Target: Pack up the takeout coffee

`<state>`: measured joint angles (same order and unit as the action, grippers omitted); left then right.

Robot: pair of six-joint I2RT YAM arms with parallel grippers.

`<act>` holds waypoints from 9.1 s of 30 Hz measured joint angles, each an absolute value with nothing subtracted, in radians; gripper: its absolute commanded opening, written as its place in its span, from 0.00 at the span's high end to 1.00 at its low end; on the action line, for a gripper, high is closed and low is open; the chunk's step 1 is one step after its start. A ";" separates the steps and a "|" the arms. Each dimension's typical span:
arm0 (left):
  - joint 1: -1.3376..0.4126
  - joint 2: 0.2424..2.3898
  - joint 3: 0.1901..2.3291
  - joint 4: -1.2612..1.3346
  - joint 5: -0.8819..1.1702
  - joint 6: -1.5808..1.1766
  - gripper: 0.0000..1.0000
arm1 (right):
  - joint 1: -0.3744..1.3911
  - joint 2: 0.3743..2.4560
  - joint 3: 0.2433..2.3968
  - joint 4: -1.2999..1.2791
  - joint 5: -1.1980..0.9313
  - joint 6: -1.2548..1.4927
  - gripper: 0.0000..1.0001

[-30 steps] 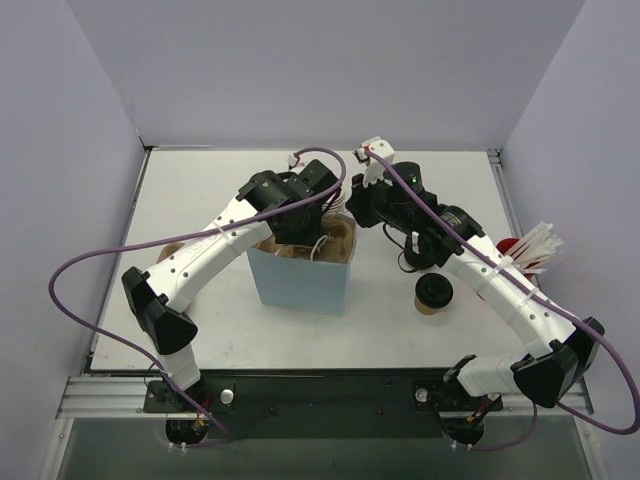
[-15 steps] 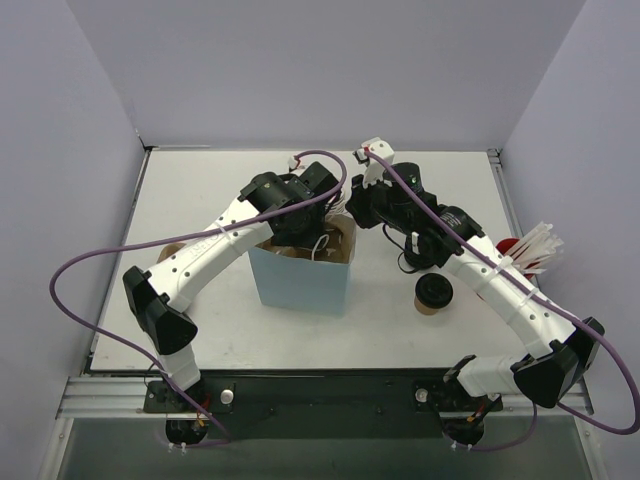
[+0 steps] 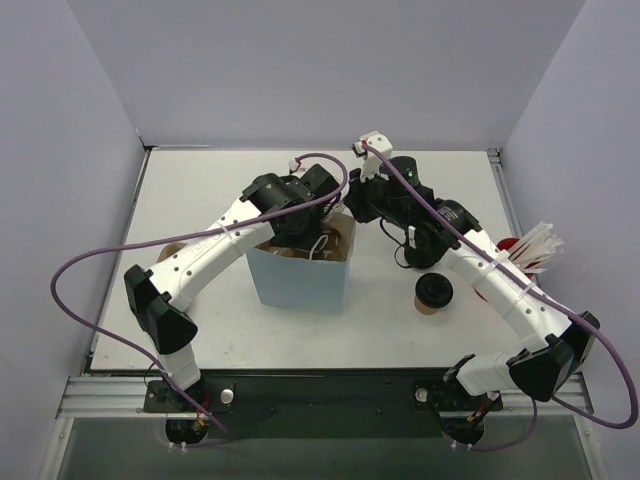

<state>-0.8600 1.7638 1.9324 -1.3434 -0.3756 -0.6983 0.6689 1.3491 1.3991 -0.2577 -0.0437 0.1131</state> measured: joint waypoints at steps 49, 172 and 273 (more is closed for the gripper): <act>-0.847 1.849 2.064 -1.352 -0.443 -0.676 0.52 | 0.667 1.418 1.447 -0.313 -0.034 0.213 1.00; -0.444 1.203 1.524 -1.066 -0.247 -0.623 0.64 | 0.777 1.484 1.290 -0.145 -0.033 -0.131 1.00; -0.575 1.457 1.744 -1.192 -0.144 -0.537 0.57 | 0.694 1.460 1.685 -0.785 0.083 0.519 0.55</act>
